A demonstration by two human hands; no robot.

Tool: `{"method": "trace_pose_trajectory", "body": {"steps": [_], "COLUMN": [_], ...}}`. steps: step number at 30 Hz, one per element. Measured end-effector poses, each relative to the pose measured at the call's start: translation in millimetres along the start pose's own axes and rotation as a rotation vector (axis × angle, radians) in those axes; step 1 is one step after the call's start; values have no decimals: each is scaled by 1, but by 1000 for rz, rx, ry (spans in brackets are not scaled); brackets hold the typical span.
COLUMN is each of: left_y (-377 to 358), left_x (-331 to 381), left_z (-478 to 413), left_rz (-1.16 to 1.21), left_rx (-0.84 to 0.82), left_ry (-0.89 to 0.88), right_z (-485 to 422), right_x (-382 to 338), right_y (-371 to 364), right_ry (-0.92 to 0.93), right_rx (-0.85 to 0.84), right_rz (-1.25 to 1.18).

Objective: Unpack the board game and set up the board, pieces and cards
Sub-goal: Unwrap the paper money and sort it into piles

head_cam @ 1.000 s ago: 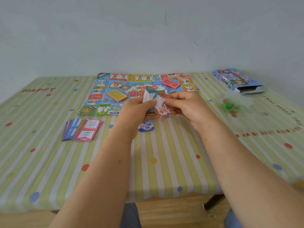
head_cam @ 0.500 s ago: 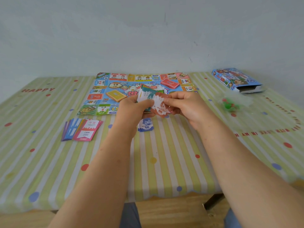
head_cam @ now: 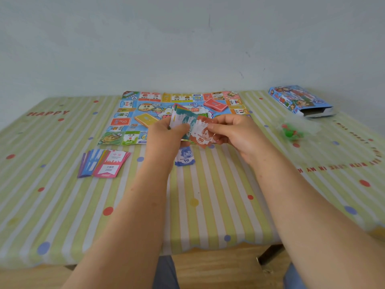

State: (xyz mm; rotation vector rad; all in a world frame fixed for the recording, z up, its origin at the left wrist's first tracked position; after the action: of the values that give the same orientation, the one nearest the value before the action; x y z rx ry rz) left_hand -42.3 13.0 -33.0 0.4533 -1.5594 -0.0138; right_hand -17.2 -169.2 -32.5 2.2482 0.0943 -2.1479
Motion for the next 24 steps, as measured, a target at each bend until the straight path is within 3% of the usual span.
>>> {"method": "trace_pose_trajectory", "body": {"steps": [8, 24], "left_y": [-5, -9], "left_x": [16, 18], "left_z": [6, 10], "left_rz": [-303, -431], "left_rx": [69, 106], "left_ry": [-172, -239], "right_z": [9, 13], "right_x": [-15, -17], "right_y": [-12, -16], "right_ry": [143, 144], "right_rx": [-51, -63], "right_rz": [148, 208]}}
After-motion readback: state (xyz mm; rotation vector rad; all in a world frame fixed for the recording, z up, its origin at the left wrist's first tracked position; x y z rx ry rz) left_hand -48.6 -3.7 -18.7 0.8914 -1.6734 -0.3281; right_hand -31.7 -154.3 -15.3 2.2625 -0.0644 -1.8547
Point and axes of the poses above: each hand's wrist, its own z-axis away from the middle knuckle, its own y-axis out of the back of the hand, x = y × z, the point moved 10 cm from there along -z, towards the middle knuckle, and after that the axes turned 10 degrees about -z, right-handed, at the moved point
